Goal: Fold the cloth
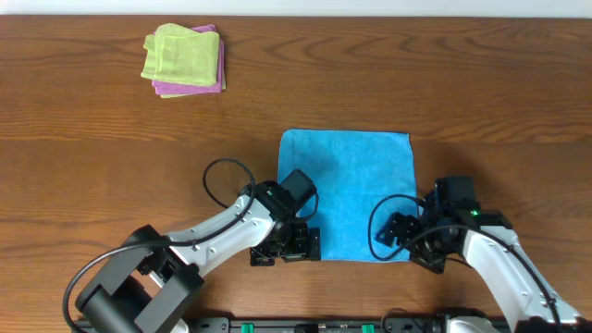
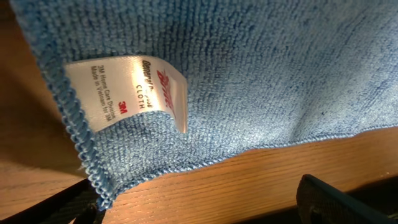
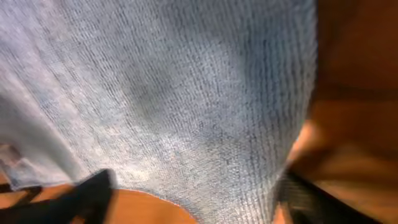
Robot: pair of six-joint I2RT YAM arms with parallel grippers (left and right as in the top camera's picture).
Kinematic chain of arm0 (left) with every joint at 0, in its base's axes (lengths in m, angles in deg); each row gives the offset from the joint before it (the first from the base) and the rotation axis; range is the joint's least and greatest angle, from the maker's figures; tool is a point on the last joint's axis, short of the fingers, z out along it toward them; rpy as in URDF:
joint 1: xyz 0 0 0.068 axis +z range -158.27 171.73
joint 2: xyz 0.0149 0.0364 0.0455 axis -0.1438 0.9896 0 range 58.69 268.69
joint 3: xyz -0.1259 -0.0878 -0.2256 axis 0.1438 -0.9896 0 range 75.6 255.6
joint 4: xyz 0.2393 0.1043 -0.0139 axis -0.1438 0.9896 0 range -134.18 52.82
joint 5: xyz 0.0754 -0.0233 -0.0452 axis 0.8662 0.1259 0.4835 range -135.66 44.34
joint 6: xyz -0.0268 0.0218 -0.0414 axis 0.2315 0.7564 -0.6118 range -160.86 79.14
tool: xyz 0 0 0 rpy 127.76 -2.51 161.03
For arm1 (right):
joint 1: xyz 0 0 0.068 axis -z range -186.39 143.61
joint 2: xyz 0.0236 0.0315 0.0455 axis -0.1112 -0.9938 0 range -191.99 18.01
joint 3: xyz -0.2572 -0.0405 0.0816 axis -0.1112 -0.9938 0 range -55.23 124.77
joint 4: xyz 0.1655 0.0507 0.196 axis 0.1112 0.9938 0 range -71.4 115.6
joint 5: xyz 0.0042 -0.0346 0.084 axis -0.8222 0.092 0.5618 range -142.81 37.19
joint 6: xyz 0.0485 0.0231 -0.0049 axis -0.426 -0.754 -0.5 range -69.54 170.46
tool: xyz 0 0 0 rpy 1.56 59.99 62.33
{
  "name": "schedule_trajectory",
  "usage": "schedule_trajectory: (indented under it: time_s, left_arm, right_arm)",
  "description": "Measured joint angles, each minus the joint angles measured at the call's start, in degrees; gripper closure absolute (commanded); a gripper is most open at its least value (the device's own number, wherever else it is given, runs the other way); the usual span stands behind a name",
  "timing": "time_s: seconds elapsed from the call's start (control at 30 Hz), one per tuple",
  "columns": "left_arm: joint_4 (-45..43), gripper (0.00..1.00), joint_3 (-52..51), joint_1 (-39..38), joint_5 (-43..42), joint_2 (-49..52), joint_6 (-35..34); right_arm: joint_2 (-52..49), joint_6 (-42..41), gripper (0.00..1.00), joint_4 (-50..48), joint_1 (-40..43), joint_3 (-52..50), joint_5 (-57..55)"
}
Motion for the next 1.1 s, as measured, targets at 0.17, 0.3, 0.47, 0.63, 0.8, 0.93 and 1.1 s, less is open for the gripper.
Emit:
schedule_trajectory:
  time_s: [0.17, 0.3, 0.47, 0.63, 0.8, 0.93, 1.1]
  left_arm:
    - [0.2, 0.02, 0.0, 0.0, 0.3, 0.0, -0.6]
    - [0.2, 0.02, 0.0, 0.0, 0.3, 0.0, -0.8]
    - [0.2, 0.02, 0.0, 0.0, 0.5, 0.0, -1.0]
    - [0.2, 0.02, 0.0, 0.0, 0.5, 0.0, -1.0]
    - [0.2, 0.02, 0.0, 0.0, 0.5, 0.0, -1.1]
    - [0.2, 0.02, 0.0, -0.1, 0.5, 0.0, -1.1]
    - [0.2, 0.02, 0.0, 0.0, 0.5, 0.0, -1.2]
  right_arm:
    - [0.0, -0.1, 0.02, 3.4, 0.0, 0.0, -0.5]
    - [-0.2, -1.0, 0.08, 6.1, 0.0, -0.1, -2.3]
    - [-0.7, -2.8, 0.52, 6.3, 0.0, -0.7, -4.9]
    - [-1.0, -4.0, 0.66, 6.1, 0.0, -1.0, -6.2]
    - [-1.0, -4.8, 0.55, 6.2, 0.0, -1.0, -6.6]
    - [-1.0, -5.0, 0.52, 6.2, 0.0, -1.0, -6.5]
    - [-0.9, -5.1, 0.49, 6.3, 0.0, -0.9, -6.1]
